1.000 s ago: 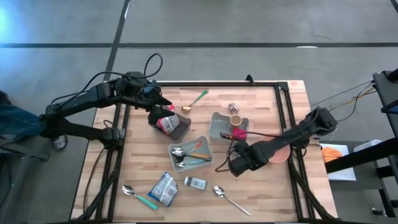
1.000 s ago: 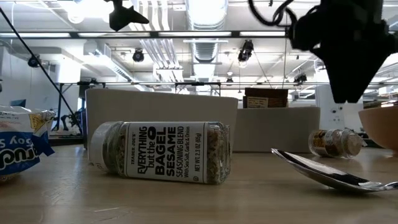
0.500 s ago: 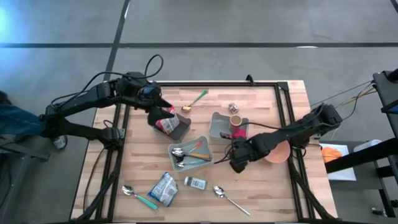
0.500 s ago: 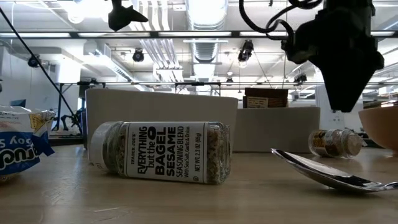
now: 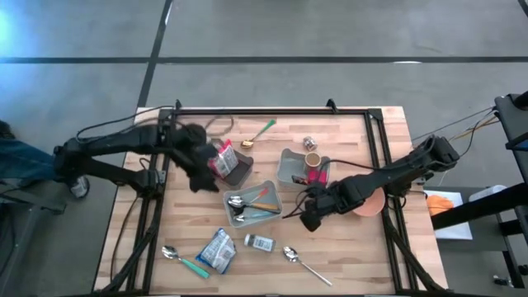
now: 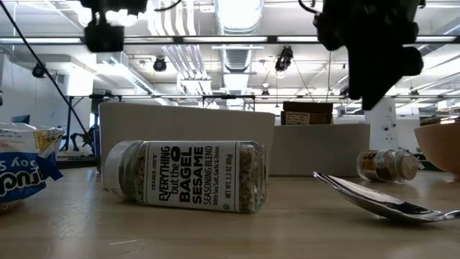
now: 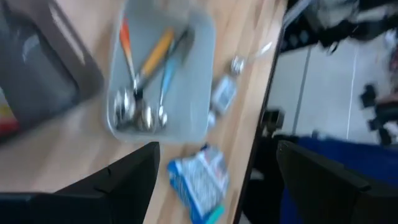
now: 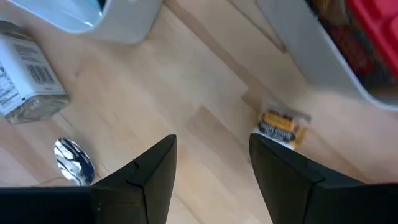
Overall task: Pick & Place Food Item
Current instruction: Put the bottom brown seasoning bottle into the top gray bin
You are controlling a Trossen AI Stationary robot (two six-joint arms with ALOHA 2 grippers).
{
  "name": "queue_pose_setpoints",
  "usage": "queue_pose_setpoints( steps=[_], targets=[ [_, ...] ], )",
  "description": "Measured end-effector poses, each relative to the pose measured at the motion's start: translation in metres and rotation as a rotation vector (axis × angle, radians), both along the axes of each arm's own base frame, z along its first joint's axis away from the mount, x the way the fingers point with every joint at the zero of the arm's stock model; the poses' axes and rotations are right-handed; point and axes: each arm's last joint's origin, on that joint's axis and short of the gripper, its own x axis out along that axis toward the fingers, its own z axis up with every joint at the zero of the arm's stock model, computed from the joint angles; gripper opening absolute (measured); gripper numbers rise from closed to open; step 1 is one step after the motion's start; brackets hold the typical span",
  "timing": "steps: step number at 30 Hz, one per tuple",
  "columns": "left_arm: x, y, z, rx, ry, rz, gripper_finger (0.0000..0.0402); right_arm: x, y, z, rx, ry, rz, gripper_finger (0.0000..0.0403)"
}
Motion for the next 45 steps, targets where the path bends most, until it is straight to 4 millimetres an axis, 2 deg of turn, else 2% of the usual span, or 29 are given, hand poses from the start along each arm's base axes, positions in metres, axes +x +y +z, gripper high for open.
queue_pose_setpoints(
  steps=[5, 9, 14, 20, 27, 33, 39, 45],
  targets=[
    [-0.001, -0.021, -0.026, -0.049, 0.077, -0.044, 0.0329, 0.003, 0.0, 0.005, -0.022, -0.021, 0.018, 0.0198],
    [-0.001, -0.031, -0.034, -0.076, 0.073, -0.058, 0.0329, -0.002, 0.0, -0.002, 0.007, 0.017, -0.002, 0.0198],
    [0.006, -0.032, -0.025, -0.076, -0.043, -0.035, 0.0329, -0.011, -0.003, -0.015, 0.025, 0.096, -0.077, 0.0198],
    [0.013, -0.032, -0.007, -0.062, -0.171, -0.038, 0.0329, -0.012, -0.006, -0.024, 0.018, 0.119, -0.102, 0.0198],
    [0.015, -0.031, 0.004, -0.042, -0.231, -0.049, 0.0329, -0.012, -0.014, -0.04, -0.012, 0.139, -0.159, 0.0198],
    [0.016, -0.031, 0.007, -0.03, -0.252, -0.036, 0.0329, -0.018, -0.018, -0.052, -0.025, 0.166, -0.184, 0.0198],
    [0.017, -0.03, 0.008, -0.028, -0.265, -0.032, 0.0329, -0.014, -0.016, -0.057, 0.009, 0.1, -0.172, 0.0198],
    [0.017, -0.029, 0.008, -0.027, -0.266, -0.026, 0.0329, -0.018, -0.024, -0.066, -0.001, 0.123, -0.195, 0.0198]
  ],
)
